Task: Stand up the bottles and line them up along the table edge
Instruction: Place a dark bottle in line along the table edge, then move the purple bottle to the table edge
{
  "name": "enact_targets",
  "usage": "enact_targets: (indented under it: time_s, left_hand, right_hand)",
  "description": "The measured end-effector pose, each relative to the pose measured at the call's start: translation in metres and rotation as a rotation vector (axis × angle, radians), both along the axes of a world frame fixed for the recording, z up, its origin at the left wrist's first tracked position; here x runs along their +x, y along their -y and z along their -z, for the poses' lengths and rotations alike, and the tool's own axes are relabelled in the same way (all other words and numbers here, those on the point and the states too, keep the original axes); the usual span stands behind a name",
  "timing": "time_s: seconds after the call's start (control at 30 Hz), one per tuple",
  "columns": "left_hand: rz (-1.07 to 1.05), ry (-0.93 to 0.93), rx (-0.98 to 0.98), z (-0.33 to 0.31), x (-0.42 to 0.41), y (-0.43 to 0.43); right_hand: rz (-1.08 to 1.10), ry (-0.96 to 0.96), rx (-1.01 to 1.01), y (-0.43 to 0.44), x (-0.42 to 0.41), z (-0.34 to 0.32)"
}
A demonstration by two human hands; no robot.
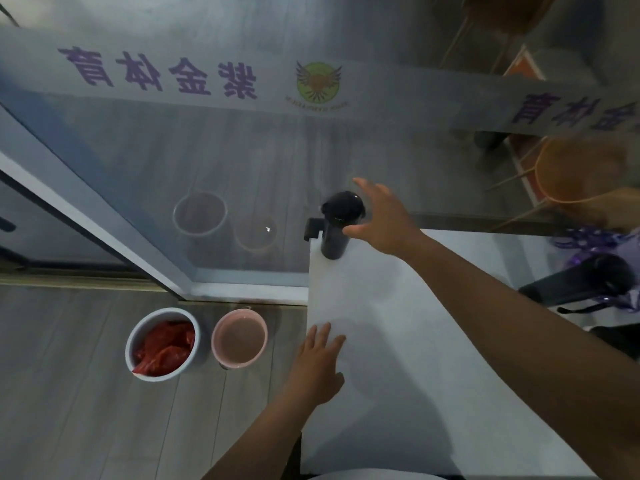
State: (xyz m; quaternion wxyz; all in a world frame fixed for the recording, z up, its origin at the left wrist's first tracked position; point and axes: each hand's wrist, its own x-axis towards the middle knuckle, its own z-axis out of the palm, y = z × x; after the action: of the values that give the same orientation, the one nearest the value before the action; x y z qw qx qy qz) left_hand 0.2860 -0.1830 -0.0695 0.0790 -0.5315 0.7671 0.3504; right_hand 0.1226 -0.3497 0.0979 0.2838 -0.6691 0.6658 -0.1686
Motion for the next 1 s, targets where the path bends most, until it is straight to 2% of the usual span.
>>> enact_targets:
  time_s: [0.13,0.3,0.5,0.63,0.87,1.0]
  left_hand:
    - [0.000,0.017,-0.024,-0.006,-0.017,0.004]
    - [-0.027,0.037,-0.029,-0.006,-0.053,0.005]
    - [-0.070,0.080,-0.042,-0.008,-0.092,-0.002]
    - [-0.093,0.125,-0.047,-0.008,-0.107,-0.003]
    - [-0.088,0.209,-0.002,-0.003,-0.118,-0.010]
    - [-0.078,0.250,-0.010,-0.002,-0.121,-0.010]
  right_hand:
    - [0.109,-0.059,-0.043,-0.069,-0.060,-0.016]
    - [0.318,-0.195,0.054,-0.158,-0.158,-0.027]
    - [0.501,-0.221,0.136,-0.229,-0.249,-0.018]
    - [0.490,-0.215,0.224,-0.244,-0.279,-0.003]
    - [0.541,-0.050,0.134,-0.223,-0.313,0.000]
    - [0.604,-0.100,0.048,-0.188,-0.336,-0.018]
